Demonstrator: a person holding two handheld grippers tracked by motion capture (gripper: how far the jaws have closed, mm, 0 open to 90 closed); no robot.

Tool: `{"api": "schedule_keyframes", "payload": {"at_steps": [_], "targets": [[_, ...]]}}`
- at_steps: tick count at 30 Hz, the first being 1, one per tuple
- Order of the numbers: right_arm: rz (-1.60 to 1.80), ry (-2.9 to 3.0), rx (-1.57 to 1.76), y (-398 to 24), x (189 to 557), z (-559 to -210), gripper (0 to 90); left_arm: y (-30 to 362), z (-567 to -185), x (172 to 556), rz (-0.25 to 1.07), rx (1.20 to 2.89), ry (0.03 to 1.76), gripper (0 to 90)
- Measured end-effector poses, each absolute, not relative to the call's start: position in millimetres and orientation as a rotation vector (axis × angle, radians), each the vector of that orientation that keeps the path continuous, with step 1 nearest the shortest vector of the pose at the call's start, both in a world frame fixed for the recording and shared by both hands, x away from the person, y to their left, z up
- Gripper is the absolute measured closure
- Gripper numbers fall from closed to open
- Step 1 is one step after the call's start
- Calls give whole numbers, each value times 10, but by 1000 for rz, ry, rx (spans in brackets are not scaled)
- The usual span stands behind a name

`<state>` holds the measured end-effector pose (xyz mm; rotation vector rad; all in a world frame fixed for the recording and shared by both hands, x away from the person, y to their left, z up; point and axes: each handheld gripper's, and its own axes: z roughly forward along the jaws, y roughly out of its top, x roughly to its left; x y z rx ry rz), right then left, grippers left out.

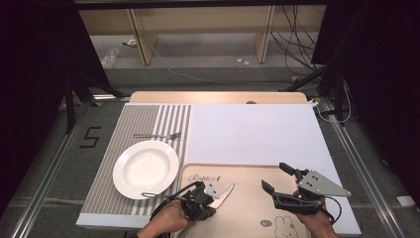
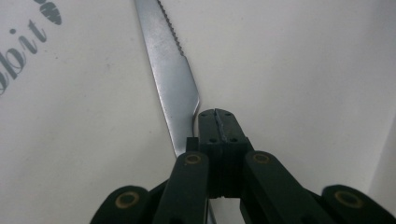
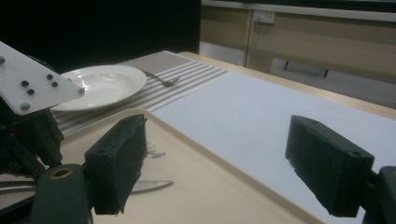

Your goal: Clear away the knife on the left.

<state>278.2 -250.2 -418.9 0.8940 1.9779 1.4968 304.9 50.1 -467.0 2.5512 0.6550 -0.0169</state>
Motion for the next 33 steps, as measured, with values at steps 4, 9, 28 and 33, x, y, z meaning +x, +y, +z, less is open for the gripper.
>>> {"api": "schedule_keyframes", "payload": {"at_steps": [4,9,28,33], "targets": [[1495,1983,893,-2502,2781,-4189,213,541,-4676,3069,-18,2541,662,896],[1498,1980,895,-2502,2779,-4188,213,605,-4679,3096,-11,2530,692,896],[1498,1989,882,-2496,2774,-4184,215,809,-4683,3147,30,2500,783,896],[1502,1987,878,-2494,2772,-4183,215,864,-4682,3157,34,2493,813,897]]}}
